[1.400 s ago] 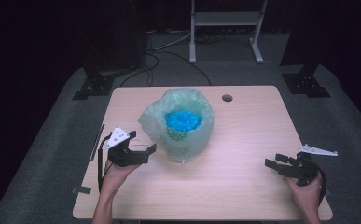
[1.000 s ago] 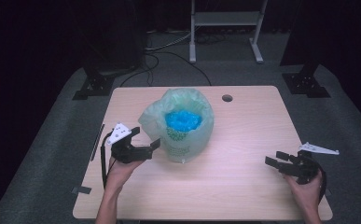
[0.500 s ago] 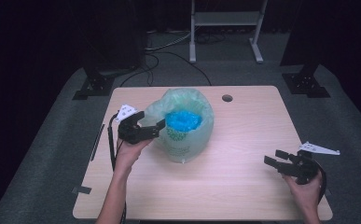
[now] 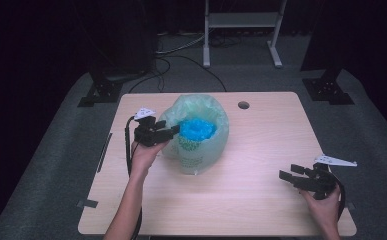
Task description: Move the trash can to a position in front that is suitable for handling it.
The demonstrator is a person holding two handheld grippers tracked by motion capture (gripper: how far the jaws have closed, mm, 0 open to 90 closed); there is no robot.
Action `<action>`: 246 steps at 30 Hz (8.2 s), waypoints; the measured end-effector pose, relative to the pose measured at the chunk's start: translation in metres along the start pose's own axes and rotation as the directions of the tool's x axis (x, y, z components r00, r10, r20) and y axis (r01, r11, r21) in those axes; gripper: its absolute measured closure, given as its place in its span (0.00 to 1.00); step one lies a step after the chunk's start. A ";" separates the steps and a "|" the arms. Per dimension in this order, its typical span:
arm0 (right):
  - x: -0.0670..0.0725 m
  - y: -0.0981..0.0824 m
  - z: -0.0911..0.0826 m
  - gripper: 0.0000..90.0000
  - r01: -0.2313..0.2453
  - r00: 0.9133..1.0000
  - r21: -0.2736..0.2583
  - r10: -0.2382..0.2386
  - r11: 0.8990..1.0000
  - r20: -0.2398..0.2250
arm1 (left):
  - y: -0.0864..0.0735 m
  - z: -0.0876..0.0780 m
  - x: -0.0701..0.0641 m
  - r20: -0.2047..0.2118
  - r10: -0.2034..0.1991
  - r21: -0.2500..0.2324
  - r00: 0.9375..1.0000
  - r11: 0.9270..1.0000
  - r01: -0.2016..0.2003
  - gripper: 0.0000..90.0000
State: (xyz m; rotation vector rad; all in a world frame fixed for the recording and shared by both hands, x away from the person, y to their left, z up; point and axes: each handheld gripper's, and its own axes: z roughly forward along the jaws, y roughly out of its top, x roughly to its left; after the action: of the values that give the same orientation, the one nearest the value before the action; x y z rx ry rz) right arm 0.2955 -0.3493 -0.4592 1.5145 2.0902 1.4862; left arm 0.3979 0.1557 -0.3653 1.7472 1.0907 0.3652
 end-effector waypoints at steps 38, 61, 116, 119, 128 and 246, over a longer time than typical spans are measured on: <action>-0.001 -0.007 0.017 0.36 -0.018 0.999 0.064 0.015 0.998 0.047 | -0.030 -0.038 0.008 -0.047 0.011 -0.163 0.999 0.986 -0.018 0.73; 0.039 0.052 0.023 0.43 0.100 0.995 0.024 -0.100 0.995 -0.019 | -0.022 -0.057 -0.004 0.053 0.061 -0.313 0.997 0.949 -0.042 1.00; 0.165 0.166 0.157 0.54 0.241 0.965 0.076 -0.230 0.968 -0.127 | -0.015 -0.065 -0.005 0.308 0.048 -0.361 0.950 0.930 0.070 1.00; 0.157 0.164 0.154 0.52 0.206 0.972 0.072 -0.196 0.976 -0.128 | -0.016 -0.065 -0.004 0.310 0.041 -0.362 0.950 0.929 0.078 1.00; 0.152 0.155 0.160 0.69 0.203 0.967 0.091 -0.184 0.975 -0.176 | -0.017 -0.061 -0.004 0.318 0.042 -0.348 0.947 0.934 0.076 1.00; 0.197 0.209 0.123 1.00 0.004 0.904 -0.017 -0.011 1.000 -0.428 | -0.017 -0.065 0.016 0.209 -0.113 -0.341 0.971 0.923 0.180 0.09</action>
State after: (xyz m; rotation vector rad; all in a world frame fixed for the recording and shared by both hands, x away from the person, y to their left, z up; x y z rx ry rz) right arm 0.4097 -0.1206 -0.2799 1.2546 2.2938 1.9761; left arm 0.3544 0.2087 -0.3538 1.3381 0.9467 0.2807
